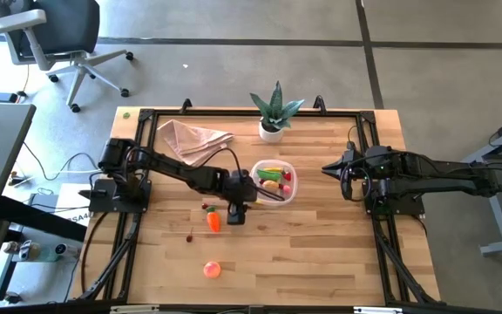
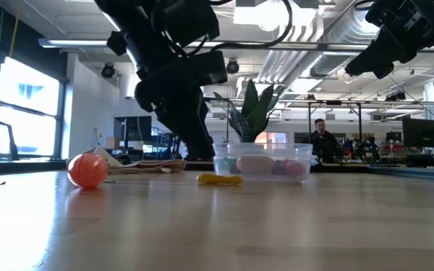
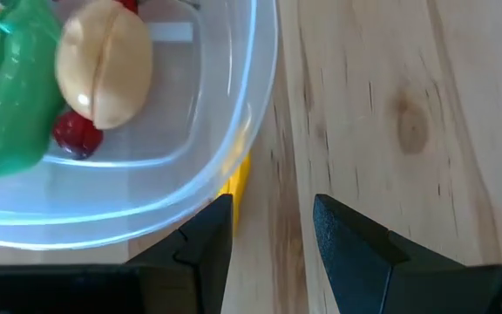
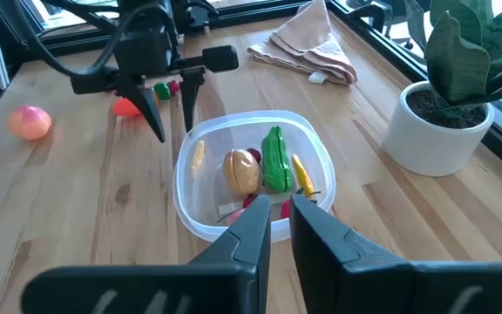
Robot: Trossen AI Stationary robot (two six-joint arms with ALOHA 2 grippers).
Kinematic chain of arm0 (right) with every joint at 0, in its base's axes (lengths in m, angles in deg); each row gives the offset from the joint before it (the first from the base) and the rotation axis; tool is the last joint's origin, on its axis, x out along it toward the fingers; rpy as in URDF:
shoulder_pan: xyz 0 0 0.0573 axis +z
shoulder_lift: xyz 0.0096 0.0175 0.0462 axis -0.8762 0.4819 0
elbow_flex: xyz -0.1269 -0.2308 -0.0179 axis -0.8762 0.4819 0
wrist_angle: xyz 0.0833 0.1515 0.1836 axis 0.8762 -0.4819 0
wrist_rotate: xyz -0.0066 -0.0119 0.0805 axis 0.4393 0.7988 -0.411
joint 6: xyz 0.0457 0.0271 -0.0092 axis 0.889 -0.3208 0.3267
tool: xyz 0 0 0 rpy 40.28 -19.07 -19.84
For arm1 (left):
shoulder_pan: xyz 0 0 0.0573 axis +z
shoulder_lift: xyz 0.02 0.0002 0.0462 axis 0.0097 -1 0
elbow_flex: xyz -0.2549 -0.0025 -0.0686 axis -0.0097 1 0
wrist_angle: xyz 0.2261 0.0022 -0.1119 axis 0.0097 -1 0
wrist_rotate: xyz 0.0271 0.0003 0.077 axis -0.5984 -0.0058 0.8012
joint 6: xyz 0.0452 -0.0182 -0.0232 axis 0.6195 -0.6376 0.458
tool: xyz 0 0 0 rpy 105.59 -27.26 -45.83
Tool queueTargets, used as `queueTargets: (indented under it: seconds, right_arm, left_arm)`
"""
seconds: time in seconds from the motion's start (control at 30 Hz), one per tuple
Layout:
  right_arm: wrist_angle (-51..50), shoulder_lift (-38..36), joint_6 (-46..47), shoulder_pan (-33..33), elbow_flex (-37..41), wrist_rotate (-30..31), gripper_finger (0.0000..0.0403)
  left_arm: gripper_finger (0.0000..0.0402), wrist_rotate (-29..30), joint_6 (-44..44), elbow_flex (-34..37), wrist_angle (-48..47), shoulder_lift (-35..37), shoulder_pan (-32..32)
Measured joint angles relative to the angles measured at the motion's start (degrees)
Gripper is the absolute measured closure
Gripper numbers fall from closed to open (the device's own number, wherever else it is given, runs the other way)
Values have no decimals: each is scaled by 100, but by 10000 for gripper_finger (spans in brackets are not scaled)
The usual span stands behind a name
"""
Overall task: Pick and placing Produce into tupperware
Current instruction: Put the corn into the transparent bin
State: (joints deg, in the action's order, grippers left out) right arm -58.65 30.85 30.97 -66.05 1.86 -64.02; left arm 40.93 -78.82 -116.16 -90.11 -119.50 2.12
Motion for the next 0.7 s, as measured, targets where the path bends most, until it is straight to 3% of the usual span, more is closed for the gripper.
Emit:
queueTargets:
  seconds: [0.4, 0.7]
  right_arm:
    - [0, -1, 0, 1, 0, 2, 367]
    - [-2, -1, 0, 1, 0, -1, 367]
  left_arm:
    - [252, -132, 37, -106, 2, -64, 377]
    - [252, -283, 148, -261, -38, -99, 239]
